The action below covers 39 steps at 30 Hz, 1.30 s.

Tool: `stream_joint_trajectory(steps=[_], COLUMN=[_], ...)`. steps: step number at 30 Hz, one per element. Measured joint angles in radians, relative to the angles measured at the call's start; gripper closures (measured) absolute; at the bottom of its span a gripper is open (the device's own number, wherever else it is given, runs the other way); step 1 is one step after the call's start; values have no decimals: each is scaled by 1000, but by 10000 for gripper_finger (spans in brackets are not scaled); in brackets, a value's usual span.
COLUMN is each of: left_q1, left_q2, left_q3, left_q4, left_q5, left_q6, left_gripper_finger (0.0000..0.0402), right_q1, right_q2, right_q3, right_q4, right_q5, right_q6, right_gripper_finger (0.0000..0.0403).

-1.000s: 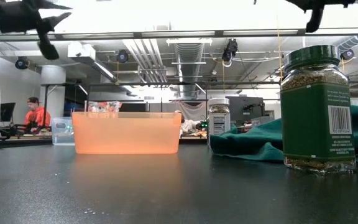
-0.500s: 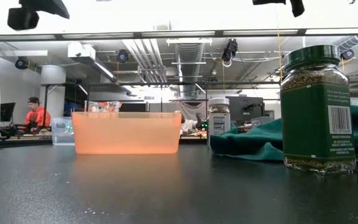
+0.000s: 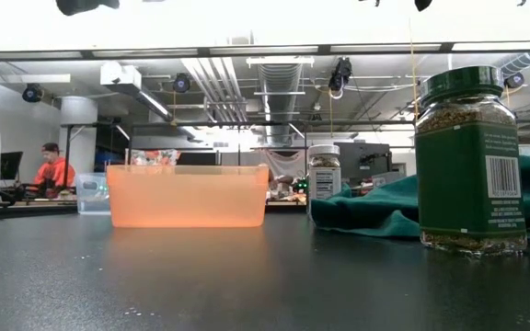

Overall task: Sort spices by type
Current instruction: Put the left orange seasoning pack into the orange bin

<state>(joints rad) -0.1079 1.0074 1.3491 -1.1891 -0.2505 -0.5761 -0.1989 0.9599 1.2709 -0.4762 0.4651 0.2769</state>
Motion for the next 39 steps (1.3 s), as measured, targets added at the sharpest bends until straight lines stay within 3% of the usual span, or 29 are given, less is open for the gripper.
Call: stream_joint_trajectory(steps=[8,16,21,30,35,39], left_q1=[42,117,262,535,676,746], left_q2=[113,184,253,422,542,637], left_q3=[42,22,22,14,13,12], left_q4=[70,141,156,156,157,155], left_q5=[11,185,330,407,504,505], left_q6=[191,420,688,1181,1388,1515], left_gripper_finger=[400,400,400,400,401,401], right_q1=[0,0,0,0,0,0], right_q2=[16,13,9,9,9,9], right_q3=[32,32,32,32,32,32], right_q4=[1,1,1,-25,-25,-25], right_q5=[-17,-98,-107,-108,-108,-107], right_q6=[11,56,53,56,56,54], right_gripper_finger=[390,390,390,390,390,390])
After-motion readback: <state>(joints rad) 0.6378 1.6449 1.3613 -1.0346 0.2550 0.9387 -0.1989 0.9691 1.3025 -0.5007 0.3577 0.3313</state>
